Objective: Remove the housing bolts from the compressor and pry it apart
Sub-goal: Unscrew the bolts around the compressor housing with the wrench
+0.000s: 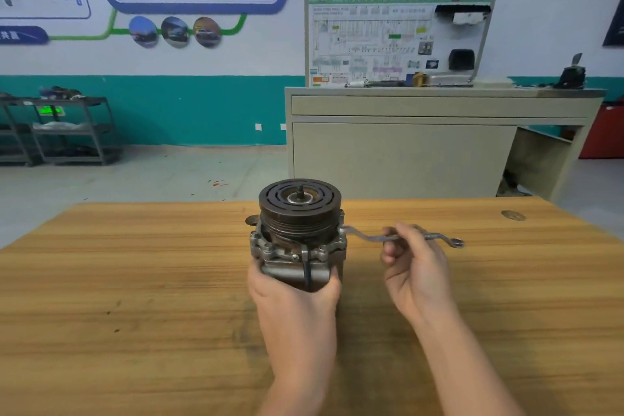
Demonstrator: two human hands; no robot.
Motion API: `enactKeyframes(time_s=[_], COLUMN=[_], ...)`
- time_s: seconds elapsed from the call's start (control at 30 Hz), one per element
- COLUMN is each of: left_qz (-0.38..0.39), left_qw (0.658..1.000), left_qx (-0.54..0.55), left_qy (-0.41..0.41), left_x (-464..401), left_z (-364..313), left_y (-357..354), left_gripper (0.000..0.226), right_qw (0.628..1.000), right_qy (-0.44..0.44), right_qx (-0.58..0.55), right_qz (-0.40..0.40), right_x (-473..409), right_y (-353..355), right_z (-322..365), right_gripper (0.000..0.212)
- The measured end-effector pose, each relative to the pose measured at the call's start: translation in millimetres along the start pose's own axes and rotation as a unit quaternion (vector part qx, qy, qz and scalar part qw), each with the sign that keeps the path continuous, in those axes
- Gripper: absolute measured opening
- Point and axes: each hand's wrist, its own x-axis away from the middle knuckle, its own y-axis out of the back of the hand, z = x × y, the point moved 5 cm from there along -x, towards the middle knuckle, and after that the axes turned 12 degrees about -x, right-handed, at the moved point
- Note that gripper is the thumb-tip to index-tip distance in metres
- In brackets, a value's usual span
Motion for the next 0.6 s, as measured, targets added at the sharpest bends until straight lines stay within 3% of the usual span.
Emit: enactKeyframes(time_s=[0.13, 0.2, 0.3, 0.4, 0.6], left_qz=[-0.014, 0.019, 0.092, 0.190, 0.159], left_qw=[0.992, 0.982, 0.962, 0.938, 0.936], left_qx=[0.032, 0.069, 0.014, 0.004, 0.020], left_qy=[-0.119, -0.177, -0.256, -0.289, -0.314], left_x=[22, 10, -29, -51, -58], left_z=[-7, -12, -18, -24, -9], left_y=[22, 34, 43, 36, 27], left_gripper=[0.127, 0.122, 0.125, 0.119, 0.120], right_qw=[0.999, 0.999, 0.998, 0.994, 0.984], right_qy=[0.022, 0.031, 0.042, 0.048, 0.078], right_qx=[-0.026, 0.000, 0.038, 0.075, 0.110], right_qz=[0.011, 0.020, 0.036, 0.071, 0.115], right_x=[9, 13, 18, 22, 24], right_y=[-8, -10, -14, -20, -25], right_z=[2, 4, 7, 6, 6], right_gripper=[0.023, 0.021, 0.017, 0.013, 0.007])
